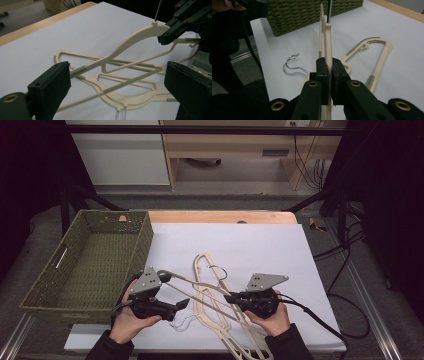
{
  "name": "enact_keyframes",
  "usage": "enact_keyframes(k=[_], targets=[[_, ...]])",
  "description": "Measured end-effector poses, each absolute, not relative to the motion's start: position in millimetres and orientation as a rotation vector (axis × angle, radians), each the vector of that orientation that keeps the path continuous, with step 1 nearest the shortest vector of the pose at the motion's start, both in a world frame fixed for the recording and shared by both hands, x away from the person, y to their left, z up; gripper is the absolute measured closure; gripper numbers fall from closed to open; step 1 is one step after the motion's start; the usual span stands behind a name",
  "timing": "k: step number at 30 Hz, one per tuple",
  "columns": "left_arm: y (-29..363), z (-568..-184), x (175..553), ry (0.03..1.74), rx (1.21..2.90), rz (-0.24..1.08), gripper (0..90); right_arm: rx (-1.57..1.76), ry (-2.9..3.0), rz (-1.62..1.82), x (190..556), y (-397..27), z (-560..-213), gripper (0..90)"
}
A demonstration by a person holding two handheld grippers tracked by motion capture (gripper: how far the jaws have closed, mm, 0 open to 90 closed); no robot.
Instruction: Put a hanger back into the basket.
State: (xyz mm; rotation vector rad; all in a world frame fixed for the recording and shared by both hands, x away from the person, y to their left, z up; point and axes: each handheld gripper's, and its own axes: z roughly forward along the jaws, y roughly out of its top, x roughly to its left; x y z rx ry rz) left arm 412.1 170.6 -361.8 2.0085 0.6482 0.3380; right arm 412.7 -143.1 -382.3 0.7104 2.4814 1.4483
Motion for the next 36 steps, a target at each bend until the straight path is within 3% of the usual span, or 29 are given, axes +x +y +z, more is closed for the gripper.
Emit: enact_keyframes(k=[4,8,18,25,30,36], targets=[[153.6,-366.2,421.8,0.614,2.07,0.302,10.2,0.687,2.5,1.452,411.7,-142.0,-382.4,86.8],[139.4,-371.1,429.2,0.581,2.113,0.289,19.3,0.649,2.53,1.441,409.5,-137.7,-382.5,86.8],[128.6,-381.7,433.5,0.499,2.199,0.248,60.1,0.595,2.584,1.457,407.7,-133.5,-383.7,86.8],[129.9,-381.7,430.6,0.468,2.255,0.262,67.3,0.6,2.583,1.447,408.6,-133.0,-385.3,84.7],[128.7,-382.5,428.8,0.459,2.277,0.214,76.5,0.613,2.493,1.394,409.1,-132.9,-386.7,76.2],[126.0,-382.7,423.9,0.482,2.257,0.166,80.7,0.638,2.431,1.371,409.8,-132.9,-387.4,66.6]])
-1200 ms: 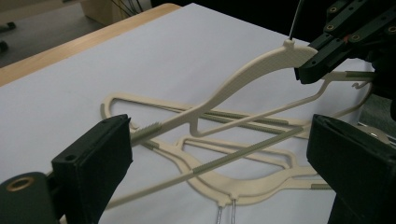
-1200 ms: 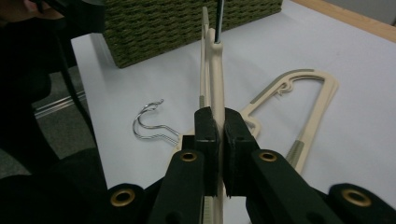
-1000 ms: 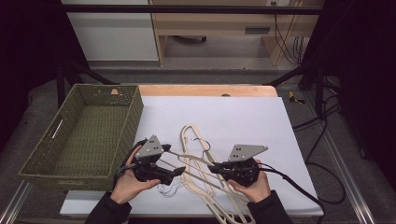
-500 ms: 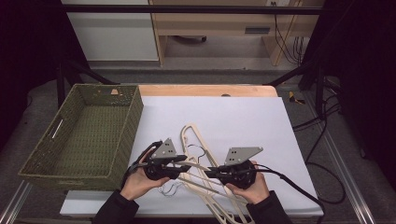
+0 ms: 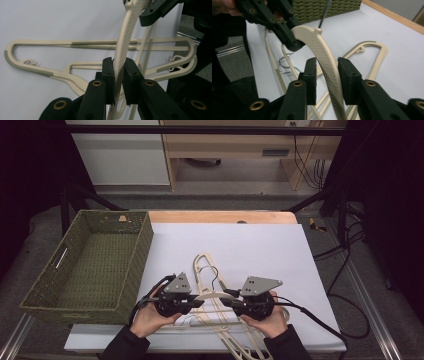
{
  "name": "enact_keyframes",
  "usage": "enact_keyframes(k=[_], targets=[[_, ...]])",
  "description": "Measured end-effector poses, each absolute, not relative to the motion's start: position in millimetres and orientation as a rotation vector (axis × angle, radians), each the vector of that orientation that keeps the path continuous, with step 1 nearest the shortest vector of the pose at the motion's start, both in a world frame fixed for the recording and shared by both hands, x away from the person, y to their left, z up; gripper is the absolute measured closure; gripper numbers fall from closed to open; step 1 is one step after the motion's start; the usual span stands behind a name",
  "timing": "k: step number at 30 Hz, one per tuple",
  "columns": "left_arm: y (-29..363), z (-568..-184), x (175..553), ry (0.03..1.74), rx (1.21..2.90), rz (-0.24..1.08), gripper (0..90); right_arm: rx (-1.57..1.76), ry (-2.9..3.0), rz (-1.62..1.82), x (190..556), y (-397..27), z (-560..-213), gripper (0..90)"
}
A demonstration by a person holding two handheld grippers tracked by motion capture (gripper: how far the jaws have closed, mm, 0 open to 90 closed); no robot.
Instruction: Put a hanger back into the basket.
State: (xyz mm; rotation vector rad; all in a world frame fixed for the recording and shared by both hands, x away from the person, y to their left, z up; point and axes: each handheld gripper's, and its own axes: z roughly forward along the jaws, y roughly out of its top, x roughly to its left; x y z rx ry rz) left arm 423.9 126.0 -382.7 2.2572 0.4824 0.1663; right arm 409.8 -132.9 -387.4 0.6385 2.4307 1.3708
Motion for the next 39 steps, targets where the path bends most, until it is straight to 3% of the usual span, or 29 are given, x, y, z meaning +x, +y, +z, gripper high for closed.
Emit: enact_keyframes(k=[6,11,22,39], targets=[[123.2,-381.8,419.9,0.475,2.246,0.105,86.1,0.677,2.365,1.366,411.1,-135.2,-387.4,55.7],[123.5,-378.1,416.0,0.525,2.228,0.167,86.5,0.706,2.314,1.407,410.4,-144.4,-381.8,49.6],[146.0,-364.1,417.4,0.661,2.108,0.256,86.5,0.892,2.138,1.492,415.7,-180.3,-377.3,23.9],[176.0,-332.3,413.7,0.695,2.023,0.337,86.5,1.028,2.025,1.458,424.0,-208.8,-386.3,8.8]])
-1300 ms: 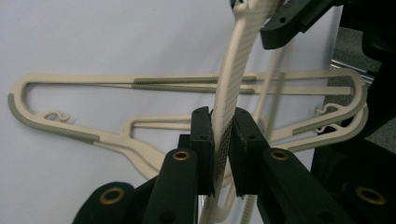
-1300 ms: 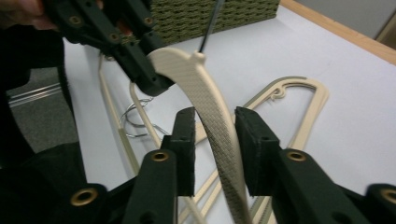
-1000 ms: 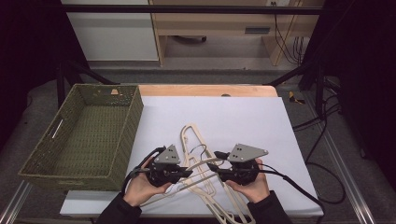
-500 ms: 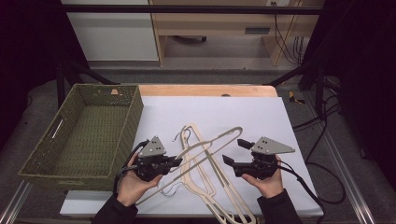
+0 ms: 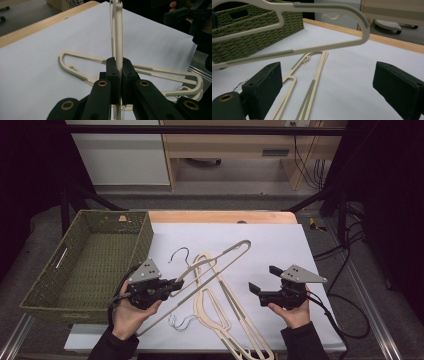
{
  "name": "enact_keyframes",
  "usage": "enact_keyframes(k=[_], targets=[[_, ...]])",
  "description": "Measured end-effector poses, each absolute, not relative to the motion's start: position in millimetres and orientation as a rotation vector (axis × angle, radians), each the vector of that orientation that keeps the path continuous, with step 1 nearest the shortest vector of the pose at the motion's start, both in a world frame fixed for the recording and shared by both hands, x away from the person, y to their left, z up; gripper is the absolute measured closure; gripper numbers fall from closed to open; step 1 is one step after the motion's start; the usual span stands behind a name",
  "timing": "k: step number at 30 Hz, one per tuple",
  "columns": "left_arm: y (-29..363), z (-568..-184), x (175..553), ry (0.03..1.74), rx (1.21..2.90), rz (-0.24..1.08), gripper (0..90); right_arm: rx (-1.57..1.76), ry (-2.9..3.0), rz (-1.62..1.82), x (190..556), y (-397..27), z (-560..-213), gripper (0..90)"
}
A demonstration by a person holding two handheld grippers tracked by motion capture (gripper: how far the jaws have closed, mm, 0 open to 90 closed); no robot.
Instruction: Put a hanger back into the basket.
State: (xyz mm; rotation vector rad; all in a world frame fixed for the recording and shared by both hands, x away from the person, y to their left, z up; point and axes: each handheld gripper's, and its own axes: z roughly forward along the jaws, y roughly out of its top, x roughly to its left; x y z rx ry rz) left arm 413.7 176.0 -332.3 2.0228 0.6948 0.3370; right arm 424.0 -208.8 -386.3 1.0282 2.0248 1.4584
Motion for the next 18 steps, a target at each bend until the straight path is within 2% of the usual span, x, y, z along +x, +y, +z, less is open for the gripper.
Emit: enact_keyframes(k=[18], targets=[[229.7,-270.6,433.5,0.717,1.949,0.423,86.5,1.046,1.99,1.459,422.1,-220.9,-385.5,5.6]])
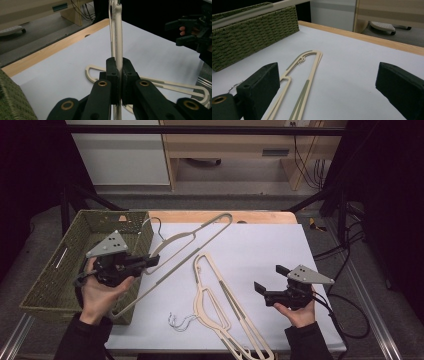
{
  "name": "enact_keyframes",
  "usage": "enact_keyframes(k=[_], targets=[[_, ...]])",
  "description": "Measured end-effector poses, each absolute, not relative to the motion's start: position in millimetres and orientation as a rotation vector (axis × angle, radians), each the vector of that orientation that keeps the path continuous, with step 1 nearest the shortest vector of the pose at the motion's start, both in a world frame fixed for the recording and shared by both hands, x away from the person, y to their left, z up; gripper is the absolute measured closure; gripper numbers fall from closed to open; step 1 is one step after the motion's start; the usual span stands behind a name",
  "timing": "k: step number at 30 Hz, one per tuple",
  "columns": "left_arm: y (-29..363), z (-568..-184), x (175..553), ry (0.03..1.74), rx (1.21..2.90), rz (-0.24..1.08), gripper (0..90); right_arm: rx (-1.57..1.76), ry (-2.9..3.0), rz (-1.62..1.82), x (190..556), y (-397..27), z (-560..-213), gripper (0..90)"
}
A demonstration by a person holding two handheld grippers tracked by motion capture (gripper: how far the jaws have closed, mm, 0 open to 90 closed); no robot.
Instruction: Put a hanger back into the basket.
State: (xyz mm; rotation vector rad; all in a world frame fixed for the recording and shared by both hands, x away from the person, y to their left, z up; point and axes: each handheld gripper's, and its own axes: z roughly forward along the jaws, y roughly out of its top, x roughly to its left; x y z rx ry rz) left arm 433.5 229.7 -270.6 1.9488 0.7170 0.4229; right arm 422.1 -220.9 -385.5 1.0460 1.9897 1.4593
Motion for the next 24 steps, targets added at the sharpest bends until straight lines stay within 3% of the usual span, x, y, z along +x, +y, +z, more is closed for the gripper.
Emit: enact_keyframes(k=[24], targets=[[314.8,-254.0,470.4,0.843,1.925,0.583,86.6,1.038,1.973,1.472,420.5,-224.2,-382.8,5.6]])
